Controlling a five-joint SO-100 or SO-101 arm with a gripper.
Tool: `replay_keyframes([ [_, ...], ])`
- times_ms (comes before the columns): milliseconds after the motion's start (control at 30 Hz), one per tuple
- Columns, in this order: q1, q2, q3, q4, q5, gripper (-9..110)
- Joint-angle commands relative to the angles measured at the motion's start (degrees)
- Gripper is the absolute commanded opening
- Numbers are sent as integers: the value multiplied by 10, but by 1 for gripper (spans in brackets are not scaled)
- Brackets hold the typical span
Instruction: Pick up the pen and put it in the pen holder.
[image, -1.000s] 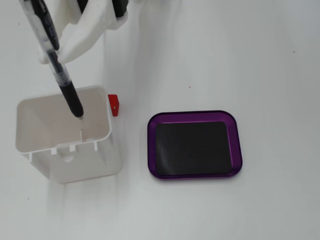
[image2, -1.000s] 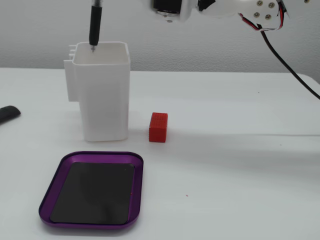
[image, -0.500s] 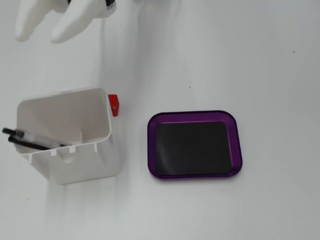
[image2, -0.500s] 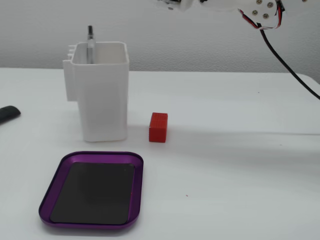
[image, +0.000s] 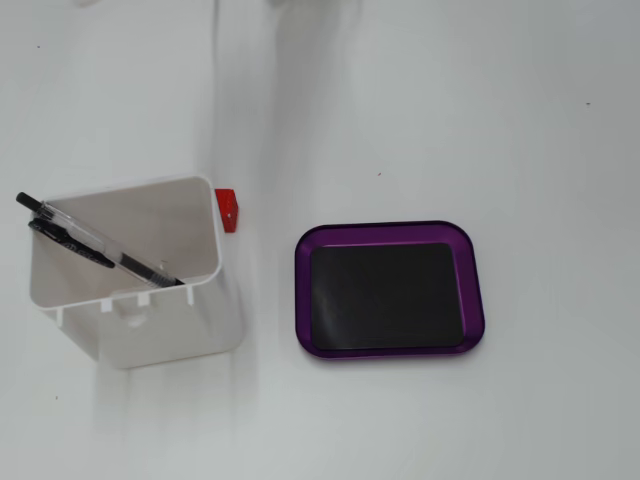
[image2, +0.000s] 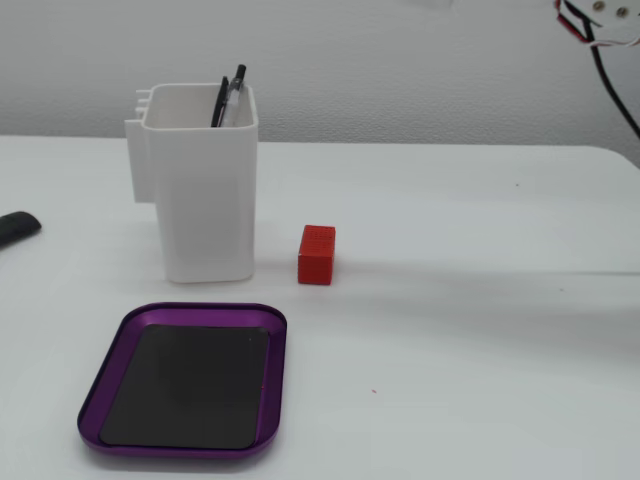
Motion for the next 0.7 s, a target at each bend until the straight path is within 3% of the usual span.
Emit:
replay_keyframes([
  [0, 6, 156, -5, 213, 86, 10],
  [167, 7, 301, -6, 469, 295, 10],
  [433, -1, 432, 9, 726, 705, 14],
  [533, -4, 458, 24, 818, 775, 21],
  [667, -28, 479, 60, 922, 780, 25],
])
